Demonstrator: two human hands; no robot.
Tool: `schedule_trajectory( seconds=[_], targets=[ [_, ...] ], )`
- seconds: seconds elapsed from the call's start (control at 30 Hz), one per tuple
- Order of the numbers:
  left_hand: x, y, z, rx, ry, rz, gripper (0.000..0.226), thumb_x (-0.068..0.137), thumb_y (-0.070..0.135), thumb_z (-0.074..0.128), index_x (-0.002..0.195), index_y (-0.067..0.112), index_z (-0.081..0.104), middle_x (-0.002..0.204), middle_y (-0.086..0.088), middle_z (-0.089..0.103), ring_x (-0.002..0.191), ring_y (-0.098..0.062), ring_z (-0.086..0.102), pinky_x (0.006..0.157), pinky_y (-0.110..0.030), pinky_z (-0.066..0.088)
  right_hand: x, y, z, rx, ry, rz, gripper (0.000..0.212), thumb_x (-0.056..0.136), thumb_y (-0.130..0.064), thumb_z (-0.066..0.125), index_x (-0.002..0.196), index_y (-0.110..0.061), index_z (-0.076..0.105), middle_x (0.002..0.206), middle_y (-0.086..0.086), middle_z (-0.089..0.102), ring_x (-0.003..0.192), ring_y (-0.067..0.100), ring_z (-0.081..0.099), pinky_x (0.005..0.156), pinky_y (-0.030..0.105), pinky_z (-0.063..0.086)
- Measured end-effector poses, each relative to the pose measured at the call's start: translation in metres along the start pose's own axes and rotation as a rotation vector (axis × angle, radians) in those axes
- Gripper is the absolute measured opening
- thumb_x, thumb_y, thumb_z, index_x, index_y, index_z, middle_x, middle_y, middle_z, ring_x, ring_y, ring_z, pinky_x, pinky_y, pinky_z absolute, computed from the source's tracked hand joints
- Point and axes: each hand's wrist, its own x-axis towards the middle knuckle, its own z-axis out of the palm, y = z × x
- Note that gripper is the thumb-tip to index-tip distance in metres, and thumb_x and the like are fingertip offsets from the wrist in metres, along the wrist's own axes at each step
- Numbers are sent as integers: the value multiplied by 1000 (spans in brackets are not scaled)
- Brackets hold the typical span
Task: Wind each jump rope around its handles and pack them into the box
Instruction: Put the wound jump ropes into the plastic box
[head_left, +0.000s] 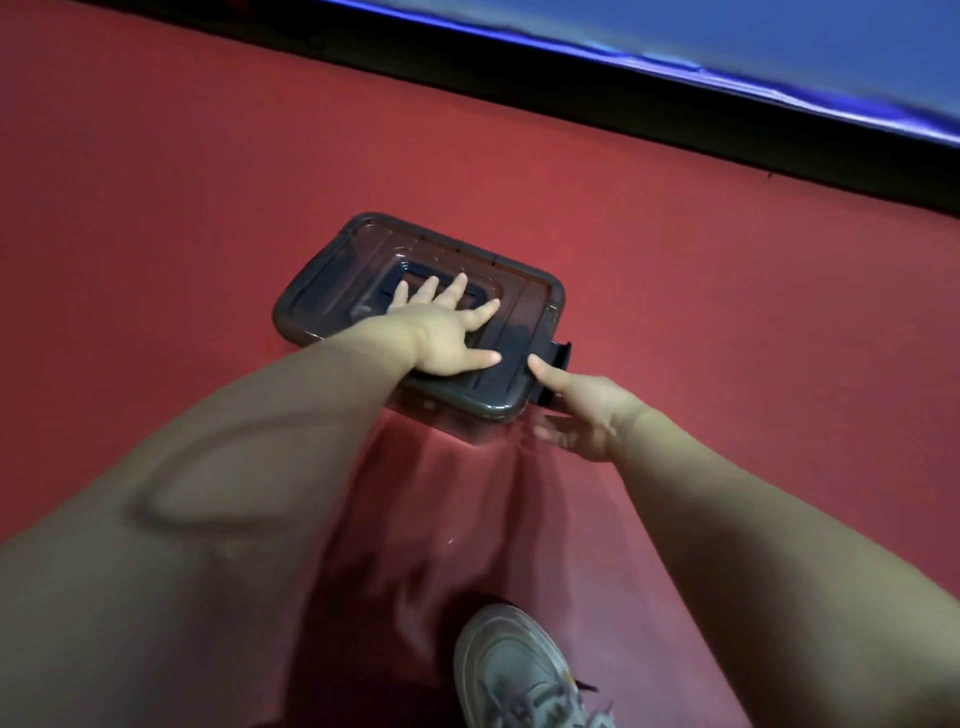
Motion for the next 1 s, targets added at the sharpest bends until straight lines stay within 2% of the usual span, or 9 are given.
schedule_trajectory(
  seconds=[0.07, 0.2, 0.33, 0.43, 0.6, 0.73, 0.83, 0.93, 1.0],
  targets=[
    [-1, 1, 7, 60, -4, -24, 69, 90, 70, 23, 146, 47, -9, 157, 1, -23, 145, -26, -17, 116, -49, -11, -2, 4, -1, 179, -96, 21, 43, 81, -32, 71, 115, -10, 58, 115, 8, 62, 90, 19, 62, 78, 26, 52],
    [-7, -1, 13, 107, 10, -10, 67, 90, 70, 14, 146, 45, -13, 156, -1, -26, 145, -25, -19, 116, -50, -12, -7, 2, 11, 351, -66, -78, 28, 81, -9, 71, 107, -4, 60, 95, 11, 67, 81, 22, 67, 79, 29, 57],
    [-8, -1, 17, 75, 53, 7, 60, 94, 63, 14, 147, 45, -7, 157, 0, -21, 145, -23, -17, 116, -49, -12, -11, 7, 34, 109, 190, -263, 45, 80, -10, 70, 120, -7, 50, 117, 14, 63, 103, 29, 63, 94, 42, 51],
    [-8, -13, 11, 64, 38, 62, 56, 99, 52, 20, 148, 42, -5, 158, 2, -18, 146, -19, -15, 117, -44, -11, -16, 10, 42, -114, 292, -374, 58, 83, -20, 64, 135, -8, 42, 130, 11, 50, 115, 27, 54, 103, 39, 41],
    [-6, -22, 11, 125, 7, 110, 56, 102, 43, 22, 148, 39, -10, 157, 4, -22, 144, -17, -20, 117, -41, -12, -17, 13, 49, -211, 357, -410, 58, 89, -22, 56, 141, -11, 34, 133, 8, 34, 116, 31, 49, 101, 37, 39],
    [-3, -22, 5, 130, -22, 143, 57, 104, 32, 27, 149, 36, -7, 157, 2, -21, 145, -18, -19, 118, -43, -10, -17, 12, 56, -354, 423, -427, 59, 90, -24, 51, 143, -11, 30, 133, 7, 33, 114, 33, 49, 95, 38, 40],
    [-4, -29, -3, 78, -13, 181, 63, 102, 19, 36, 151, 31, -2, 159, 2, -13, 146, -19, -12, 119, -41, -6, -19, 10, 48, -532, 450, -432, 57, 91, -28, 50, 143, -13, 31, 135, 8, 33, 122, 31, 41, 100, 40, 34],
    [-7, -58, 1, -137, 280, 19, 71, 97, 23, 49, 152, 28, 4, 160, -1, -2, 147, -20, -4, 118, -37, -4, -17, -6, 40, -839, 526, -602, 61, 93, -34, 48, 147, -21, 24, 147, 6, 24, 137, 25, 20, 109, 40, 19],
    [-9, -88, 6, -300, 487, -342, 85, 90, 41, 60, 152, 27, 4, 160, -6, 0, 147, -26, -2, 117, -41, -2, -11, -27, 46, -1038, 403, -750, 63, 95, -40, 44, 150, -25, 16, 155, 5, 13, 144, 23, 7, 114, 41, 11]
  ],
)
